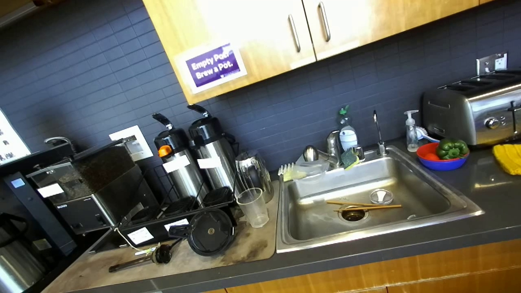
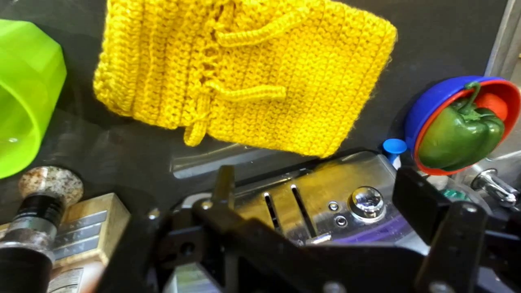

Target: Fold the yellow cloth in half from right to left.

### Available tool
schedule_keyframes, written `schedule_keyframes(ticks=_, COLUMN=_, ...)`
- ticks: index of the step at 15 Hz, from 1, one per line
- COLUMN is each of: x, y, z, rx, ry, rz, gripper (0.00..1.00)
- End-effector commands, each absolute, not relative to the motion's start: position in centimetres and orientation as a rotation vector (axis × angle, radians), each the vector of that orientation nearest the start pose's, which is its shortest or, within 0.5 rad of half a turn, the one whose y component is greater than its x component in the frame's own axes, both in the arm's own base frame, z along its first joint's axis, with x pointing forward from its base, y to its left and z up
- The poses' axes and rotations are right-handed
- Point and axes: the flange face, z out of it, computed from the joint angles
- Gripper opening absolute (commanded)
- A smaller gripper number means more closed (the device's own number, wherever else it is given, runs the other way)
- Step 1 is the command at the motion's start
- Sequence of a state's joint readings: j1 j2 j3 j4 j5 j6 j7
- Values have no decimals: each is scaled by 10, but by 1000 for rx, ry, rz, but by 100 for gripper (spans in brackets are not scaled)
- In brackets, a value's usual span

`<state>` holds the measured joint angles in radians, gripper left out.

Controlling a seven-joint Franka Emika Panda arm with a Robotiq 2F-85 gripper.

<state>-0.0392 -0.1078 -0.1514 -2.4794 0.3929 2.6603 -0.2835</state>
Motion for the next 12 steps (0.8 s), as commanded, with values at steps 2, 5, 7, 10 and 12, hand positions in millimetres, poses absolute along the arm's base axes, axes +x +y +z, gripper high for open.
schedule_keyframes(ticks=2, x=458, y=-106, z=342, rx=-2978, ry=501, rz=-459, gripper=100)
schedule_keyframes(ticks=5, x=449, y=-110, z=332, rx=-3010, ry=588, rz=-400, gripper=100)
schedule_keyframes(ticks=7, x=445, y=-112, z=325, rx=-3026, ry=658, rz=-342, gripper=100)
schedule_keyframes(ticks=10, x=441, y=-118, z=316, rx=-3015, ry=748, rz=-269, gripper=100)
schedule_keyframes(ticks=12, x=439, y=-121, z=311, rx=-3000, ry=798, rz=-222, gripper=100)
